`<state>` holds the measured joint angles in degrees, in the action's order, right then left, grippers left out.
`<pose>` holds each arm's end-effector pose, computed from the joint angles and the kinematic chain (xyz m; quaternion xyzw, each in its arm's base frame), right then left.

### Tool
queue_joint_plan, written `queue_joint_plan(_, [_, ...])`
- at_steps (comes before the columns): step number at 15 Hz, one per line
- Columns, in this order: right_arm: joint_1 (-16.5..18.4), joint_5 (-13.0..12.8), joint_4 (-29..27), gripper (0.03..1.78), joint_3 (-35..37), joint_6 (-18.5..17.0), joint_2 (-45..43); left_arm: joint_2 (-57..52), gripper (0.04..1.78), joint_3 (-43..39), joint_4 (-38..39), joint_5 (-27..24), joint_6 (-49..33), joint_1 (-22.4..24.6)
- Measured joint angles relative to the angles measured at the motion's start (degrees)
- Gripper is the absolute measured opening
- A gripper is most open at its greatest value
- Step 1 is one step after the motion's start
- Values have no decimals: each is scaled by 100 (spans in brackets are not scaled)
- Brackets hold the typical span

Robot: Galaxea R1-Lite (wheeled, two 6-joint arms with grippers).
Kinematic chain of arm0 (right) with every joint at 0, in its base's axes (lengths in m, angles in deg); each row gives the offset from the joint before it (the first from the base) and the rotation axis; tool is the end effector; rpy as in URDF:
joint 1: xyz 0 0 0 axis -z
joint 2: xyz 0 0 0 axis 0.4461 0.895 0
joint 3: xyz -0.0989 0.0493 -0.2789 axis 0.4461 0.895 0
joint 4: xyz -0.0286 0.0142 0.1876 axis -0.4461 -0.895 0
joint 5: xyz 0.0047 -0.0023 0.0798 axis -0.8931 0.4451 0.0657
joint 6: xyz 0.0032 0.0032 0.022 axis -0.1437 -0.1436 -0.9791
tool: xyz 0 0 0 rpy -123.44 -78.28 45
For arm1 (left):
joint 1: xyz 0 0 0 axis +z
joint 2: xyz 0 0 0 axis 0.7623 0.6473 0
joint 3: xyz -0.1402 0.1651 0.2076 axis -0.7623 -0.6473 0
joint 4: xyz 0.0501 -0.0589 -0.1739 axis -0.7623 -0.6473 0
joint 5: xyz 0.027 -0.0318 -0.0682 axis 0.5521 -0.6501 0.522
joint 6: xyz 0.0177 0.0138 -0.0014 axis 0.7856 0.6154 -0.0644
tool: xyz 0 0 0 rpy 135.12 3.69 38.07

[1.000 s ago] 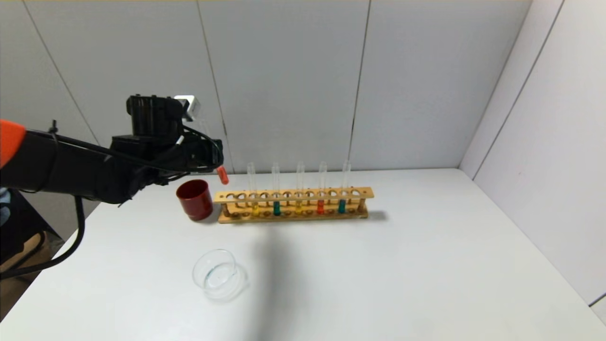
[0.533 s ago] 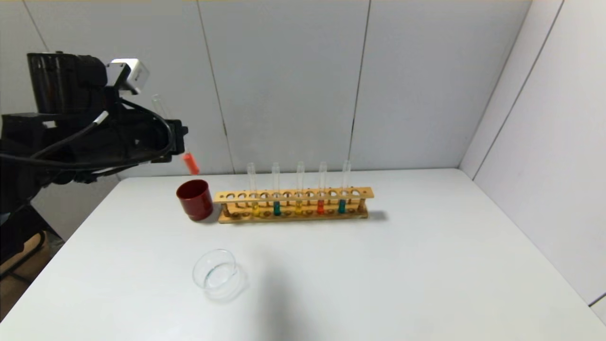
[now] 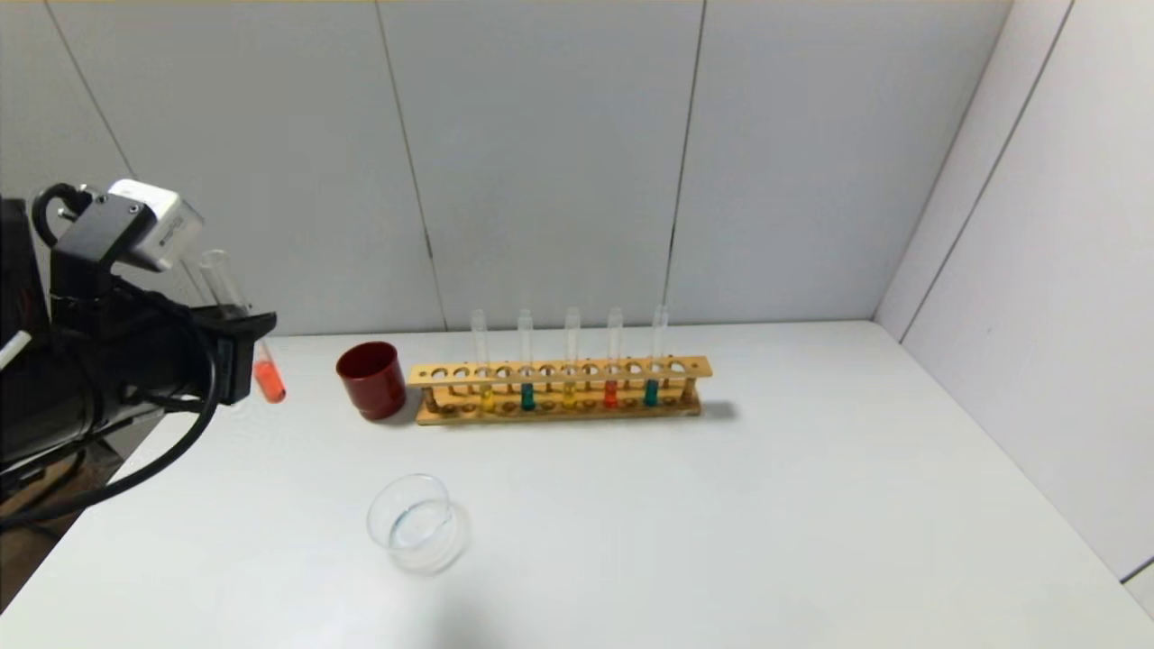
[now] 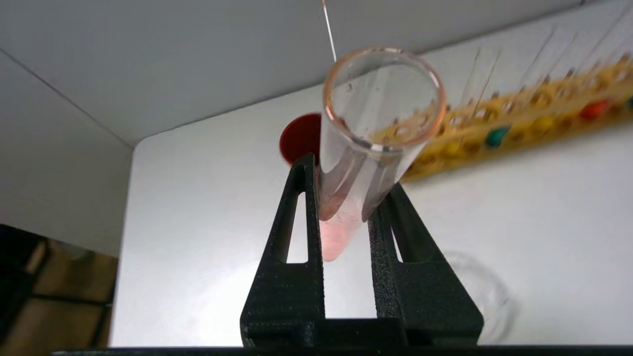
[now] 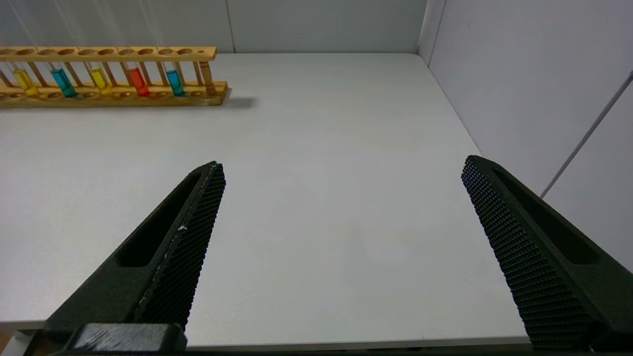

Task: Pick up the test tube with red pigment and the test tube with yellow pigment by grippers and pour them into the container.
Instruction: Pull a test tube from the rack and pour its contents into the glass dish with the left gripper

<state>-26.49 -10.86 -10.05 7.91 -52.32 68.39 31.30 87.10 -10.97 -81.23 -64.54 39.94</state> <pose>-0.0229 0.0001 0.0753 0.0001 0.0010 0.0021 1.0000 0.2068 -0.0336 0.2319 0.1193 0.1129 -0.0580 0.9847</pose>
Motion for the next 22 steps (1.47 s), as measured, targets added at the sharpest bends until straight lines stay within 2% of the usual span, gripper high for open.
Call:
queue_joint_plan(3, [-5,-2,-2,175,0,0,0,-234,31,-511,50,-216,657,50])
queue_joint_plan(6, [-10,-2,-2,175,0,0,0,-334,31,-822,91,-423,677,56])
queue_joint_plan(10, [-5,0,-2,175,0,0,0,-271,31,-1217,789,-464,1037,119])
queue_joint_plan(12, [-5,-2,-2,175,0,0,0,-152,31,-1335,1141,-749,1459,364])
queue_joint_plan(15, [-7,-2,-2,175,0,0,0,140,31,-1456,1292,-1452,1985,791])
queue_joint_plan(18, [-7,0,0,175,0,0,0,538,31,-1774,1810,-1563,2244,963])
queue_joint_plan(20, [-7,0,-2,175,0,0,0,809,31,-1925,2183,-1620,2859,1141])
queue_joint_plan(22, [-5,0,-2,175,0,0,0,1073,31,-1925,2271,-1981,3536,1360])
